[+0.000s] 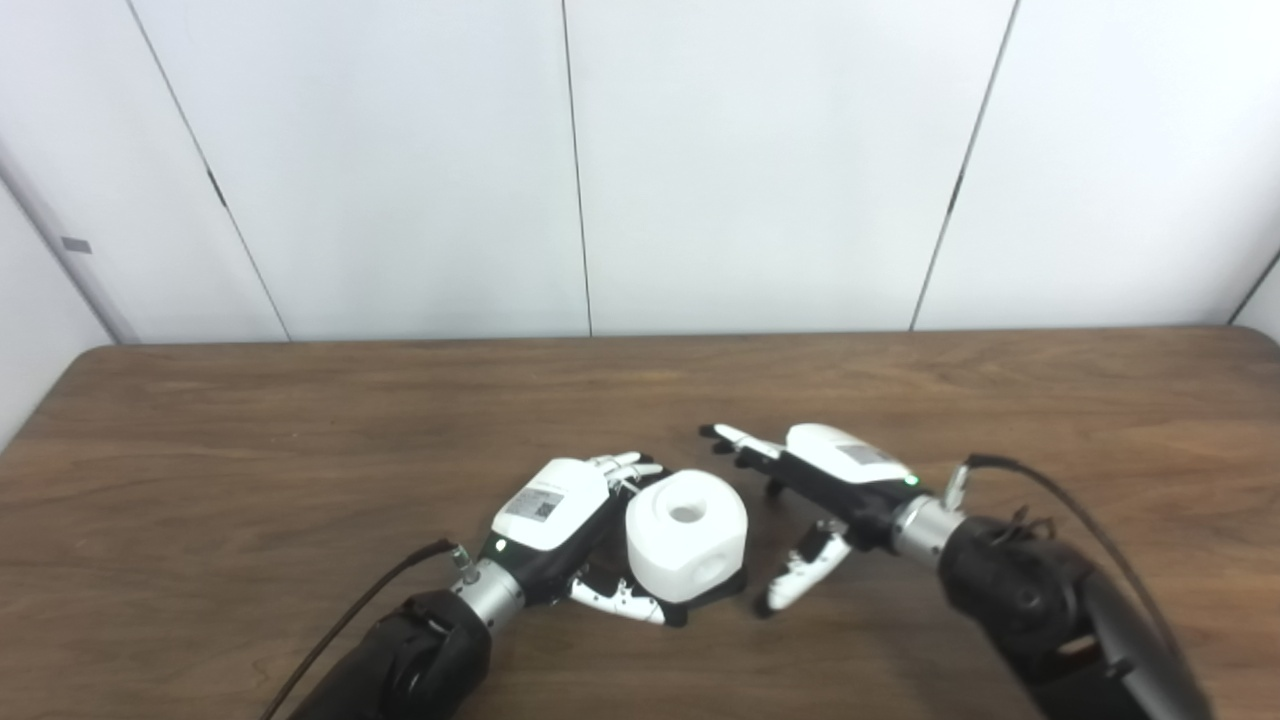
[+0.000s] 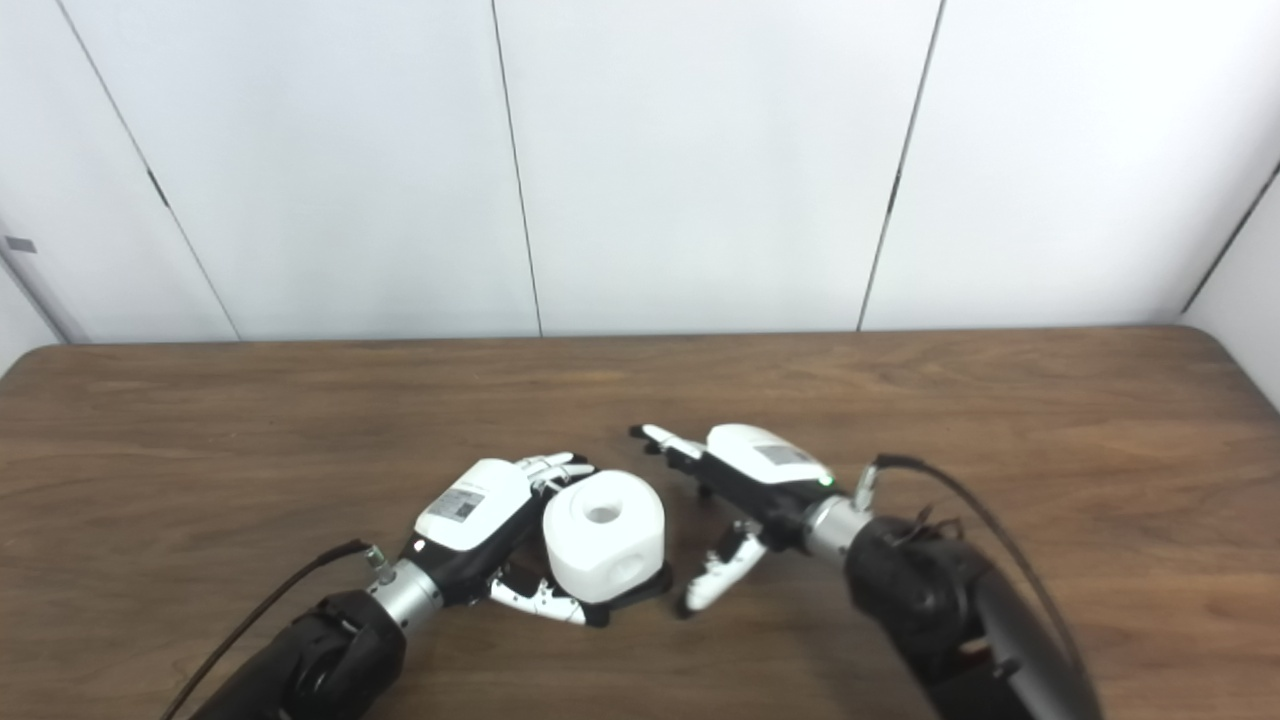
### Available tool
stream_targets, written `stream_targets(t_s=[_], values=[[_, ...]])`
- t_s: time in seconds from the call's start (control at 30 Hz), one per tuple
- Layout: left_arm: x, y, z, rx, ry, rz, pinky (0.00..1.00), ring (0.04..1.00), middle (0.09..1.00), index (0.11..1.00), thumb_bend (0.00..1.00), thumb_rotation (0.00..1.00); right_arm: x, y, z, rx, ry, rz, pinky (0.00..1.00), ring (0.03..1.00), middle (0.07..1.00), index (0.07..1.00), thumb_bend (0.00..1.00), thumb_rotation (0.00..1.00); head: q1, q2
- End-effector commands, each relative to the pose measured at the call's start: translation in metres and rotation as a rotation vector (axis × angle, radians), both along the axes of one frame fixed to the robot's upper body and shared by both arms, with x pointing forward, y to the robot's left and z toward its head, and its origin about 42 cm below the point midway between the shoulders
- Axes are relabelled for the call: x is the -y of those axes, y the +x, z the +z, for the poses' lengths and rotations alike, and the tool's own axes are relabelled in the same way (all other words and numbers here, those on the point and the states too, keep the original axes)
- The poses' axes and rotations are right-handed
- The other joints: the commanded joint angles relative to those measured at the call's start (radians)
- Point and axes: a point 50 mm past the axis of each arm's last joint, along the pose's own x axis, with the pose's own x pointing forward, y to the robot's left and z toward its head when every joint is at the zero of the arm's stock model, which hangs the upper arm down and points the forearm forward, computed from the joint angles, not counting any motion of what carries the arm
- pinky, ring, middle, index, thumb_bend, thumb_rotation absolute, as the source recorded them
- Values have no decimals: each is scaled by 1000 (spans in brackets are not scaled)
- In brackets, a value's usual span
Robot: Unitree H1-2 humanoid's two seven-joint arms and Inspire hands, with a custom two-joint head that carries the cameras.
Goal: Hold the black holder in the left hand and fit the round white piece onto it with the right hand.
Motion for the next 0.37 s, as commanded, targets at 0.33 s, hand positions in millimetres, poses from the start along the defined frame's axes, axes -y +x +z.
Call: stream_targets(t_s=[0.33], values=[[-20, -7, -31, -104, 157, 25, 861, 902, 860, 486, 524, 57, 56, 14, 48, 344, 433, -223, 560, 696, 757, 741, 725, 0, -3, -8]])
